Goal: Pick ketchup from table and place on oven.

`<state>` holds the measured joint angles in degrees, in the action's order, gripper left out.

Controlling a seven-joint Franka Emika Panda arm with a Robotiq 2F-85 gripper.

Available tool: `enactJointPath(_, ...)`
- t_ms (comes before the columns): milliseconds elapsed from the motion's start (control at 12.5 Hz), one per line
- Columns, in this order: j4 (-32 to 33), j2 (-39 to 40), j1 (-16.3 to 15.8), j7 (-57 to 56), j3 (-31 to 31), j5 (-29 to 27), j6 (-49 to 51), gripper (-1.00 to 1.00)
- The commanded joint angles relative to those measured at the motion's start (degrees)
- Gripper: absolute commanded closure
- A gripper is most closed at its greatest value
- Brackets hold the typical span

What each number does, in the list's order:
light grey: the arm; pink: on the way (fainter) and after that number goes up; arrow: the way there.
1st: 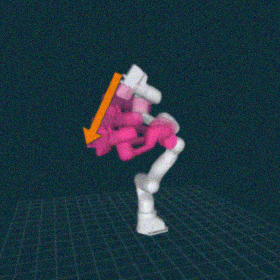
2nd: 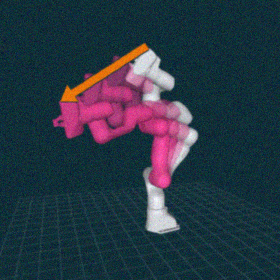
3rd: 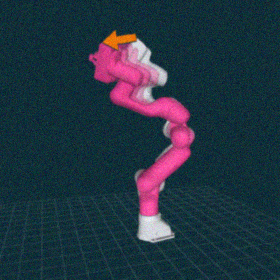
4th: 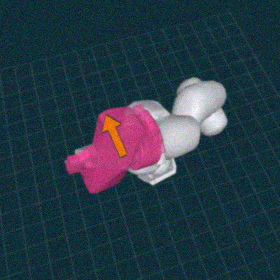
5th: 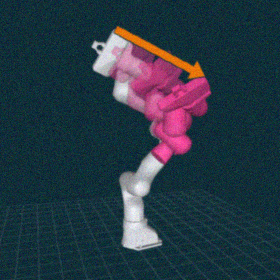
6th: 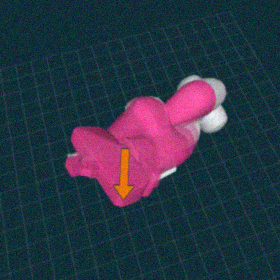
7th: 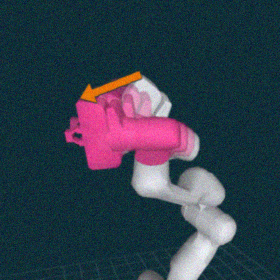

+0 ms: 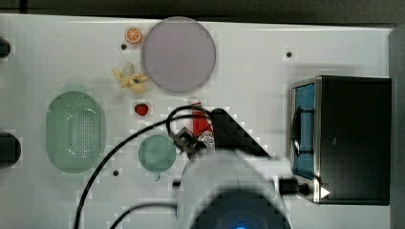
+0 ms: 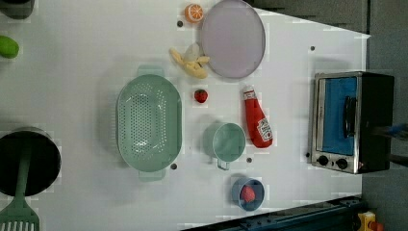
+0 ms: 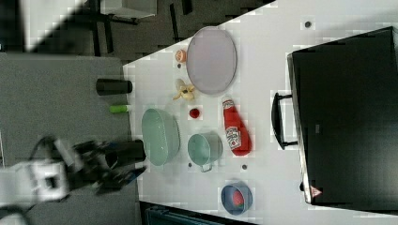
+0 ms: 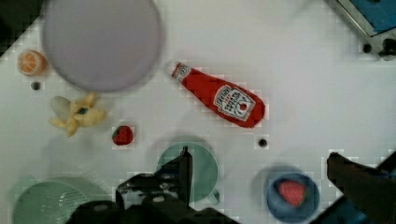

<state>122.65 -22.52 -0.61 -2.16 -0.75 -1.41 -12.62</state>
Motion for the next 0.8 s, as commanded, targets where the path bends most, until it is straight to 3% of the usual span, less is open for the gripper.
enactJointPath(80, 9.9, 8.1, -0.1, -10.1, 0.3, -0.6, -7.4, -1.00)
enactJointPath(400, 14.7, 16.8, -0.1, -30.8, 0.3, -0.6, -22.1, -1.00)
enactJointPath(800, 15.8, 29.7, -0.1, -51.9, 0.1, -0.6, -38.1, -1.00)
